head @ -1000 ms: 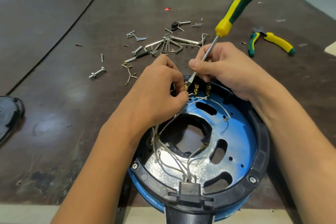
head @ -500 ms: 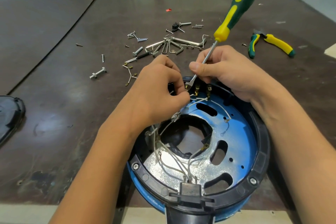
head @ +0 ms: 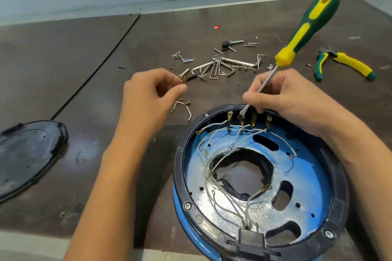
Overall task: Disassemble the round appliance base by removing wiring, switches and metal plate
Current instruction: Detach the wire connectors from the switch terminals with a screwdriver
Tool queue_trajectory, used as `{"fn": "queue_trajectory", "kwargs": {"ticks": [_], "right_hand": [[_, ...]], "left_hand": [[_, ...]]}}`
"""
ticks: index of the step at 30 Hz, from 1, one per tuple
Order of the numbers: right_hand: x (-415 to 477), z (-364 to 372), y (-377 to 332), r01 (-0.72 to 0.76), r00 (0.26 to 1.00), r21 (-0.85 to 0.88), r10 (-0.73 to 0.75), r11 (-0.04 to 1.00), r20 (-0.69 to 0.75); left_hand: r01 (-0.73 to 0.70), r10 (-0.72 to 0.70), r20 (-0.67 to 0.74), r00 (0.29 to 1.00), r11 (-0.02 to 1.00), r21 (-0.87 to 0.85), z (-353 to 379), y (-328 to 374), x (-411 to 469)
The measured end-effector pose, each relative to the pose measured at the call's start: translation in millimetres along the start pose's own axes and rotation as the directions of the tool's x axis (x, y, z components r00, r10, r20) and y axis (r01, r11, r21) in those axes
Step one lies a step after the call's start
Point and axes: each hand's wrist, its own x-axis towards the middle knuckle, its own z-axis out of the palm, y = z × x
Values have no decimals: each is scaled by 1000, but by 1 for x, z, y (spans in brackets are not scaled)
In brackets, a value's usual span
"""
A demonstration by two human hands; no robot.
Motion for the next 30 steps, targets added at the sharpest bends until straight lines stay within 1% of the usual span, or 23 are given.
{"fn": "queue_trajectory", "kwargs": {"ticks": [3, 5, 7, 9, 11, 12, 16, 22, 30], "right_hand": [[0, 0, 0, 3, 1000, 15, -3, 1000, 0], [0, 0, -1, 12, 1000, 18, -13, 1000, 15], [0, -1, -1, 33, 999, 14, -33, 999, 21], [-1, -1, -1, 51, 999, 4, -51, 999, 10], [-2, -1, -1, 62, 998, -4, -62, 998, -11], [-2, 0, -1, 65, 998, -8, -65, 998, -22], [-4, 1, -2, 66, 997, -43, -68, 997, -48], [-4, 3, -6, 71, 997, -57, -73, 996, -26], [-3, 4, -5, 103, 994, -210, -110, 972, -23]], "left_hand": [[21, -28, 106, 994, 998, 67, 9, -3, -3], [7, -21, 175, 984, 997, 76, 12, 2, -5], [-35, 21, 243, 970, 998, 54, 13, 13, -7], [-93, 68, 346, 936, 994, 57, 14, 27, -11], [-143, 82, 431, 899, 983, 112, 18, 38, -16], [-157, 77, 450, 890, 977, 143, 21, 42, -18], [-154, 65, 405, 912, 969, 192, 32, 46, -20], [-158, 81, 366, 927, 970, 184, 35, 49, -21], [-180, 101, 357, 929, 964, 196, 37, 47, -21]]}}
